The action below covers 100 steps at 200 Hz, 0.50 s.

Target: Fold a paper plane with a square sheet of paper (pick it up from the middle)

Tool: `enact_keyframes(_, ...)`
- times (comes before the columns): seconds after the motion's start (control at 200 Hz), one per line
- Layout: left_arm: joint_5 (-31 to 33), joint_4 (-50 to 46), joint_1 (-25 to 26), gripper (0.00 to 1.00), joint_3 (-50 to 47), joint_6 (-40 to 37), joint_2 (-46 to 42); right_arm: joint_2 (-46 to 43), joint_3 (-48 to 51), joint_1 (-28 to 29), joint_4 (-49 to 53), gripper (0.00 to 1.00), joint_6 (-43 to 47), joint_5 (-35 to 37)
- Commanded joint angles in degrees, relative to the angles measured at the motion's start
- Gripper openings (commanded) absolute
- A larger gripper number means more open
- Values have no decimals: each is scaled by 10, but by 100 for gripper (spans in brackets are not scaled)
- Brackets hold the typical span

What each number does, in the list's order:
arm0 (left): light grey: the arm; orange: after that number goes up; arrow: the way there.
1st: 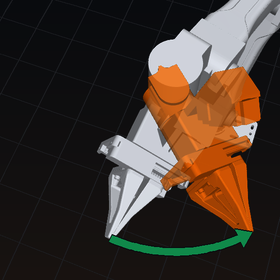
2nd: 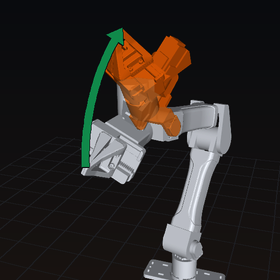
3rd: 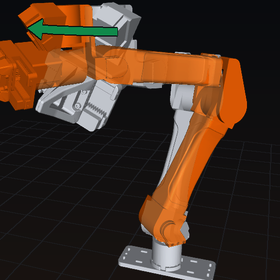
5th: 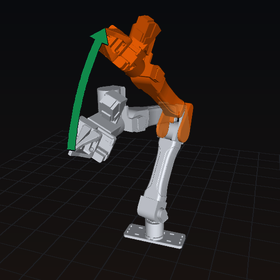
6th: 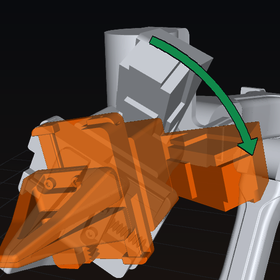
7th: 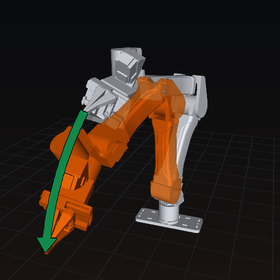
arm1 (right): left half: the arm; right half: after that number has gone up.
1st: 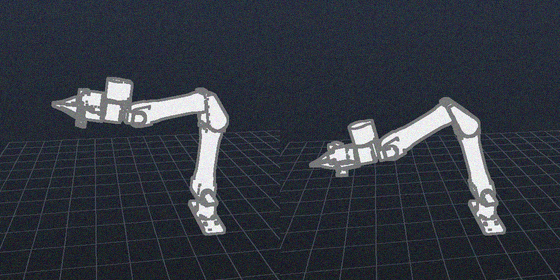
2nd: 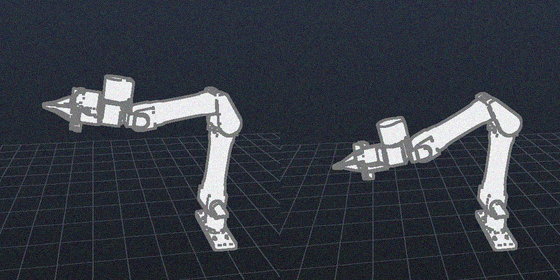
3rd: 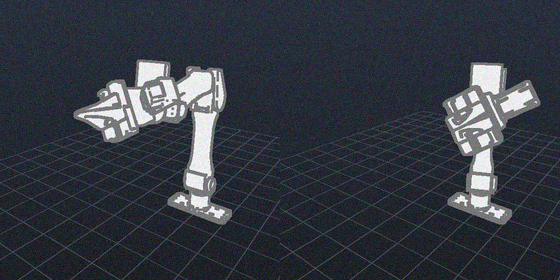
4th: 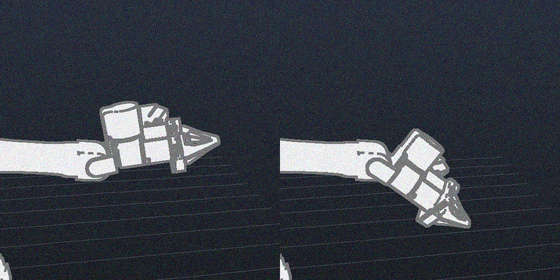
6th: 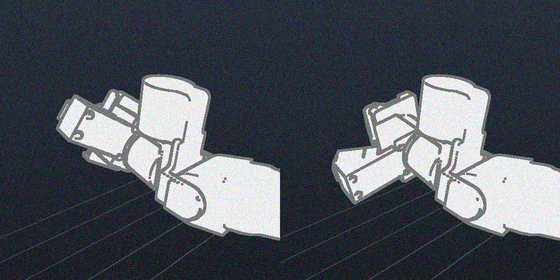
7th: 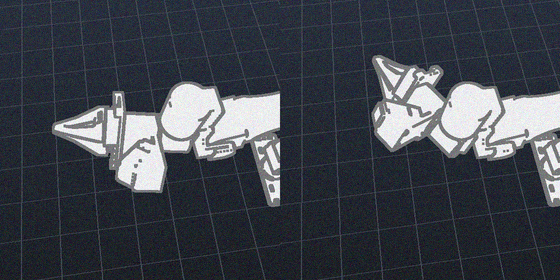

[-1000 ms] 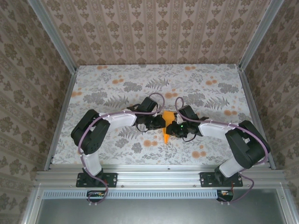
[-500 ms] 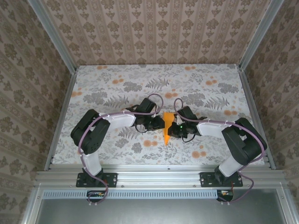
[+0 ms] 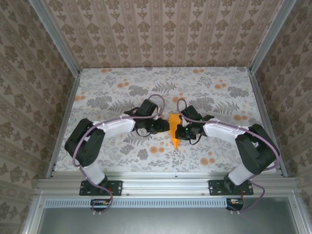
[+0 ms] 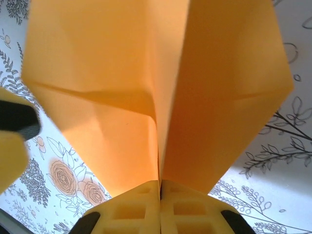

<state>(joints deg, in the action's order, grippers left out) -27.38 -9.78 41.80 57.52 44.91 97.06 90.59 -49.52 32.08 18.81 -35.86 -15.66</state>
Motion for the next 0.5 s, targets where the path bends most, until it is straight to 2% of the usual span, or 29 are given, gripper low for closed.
enact_keyframes(0.0, 9, -42, -18, 38, -26, -29, -37, 28, -33, 12, 57, 11, 26, 34)
enact_keyframes(0.265, 15, -71, -51, 40, -77, -47, -99, 83, -81, 34, 85, 17, 37, 63)
enact_keyframes(0.495, 10, -79, -66, 41, -93, -54, -118, 114, -109, 52, 94, 19, 39, 79)
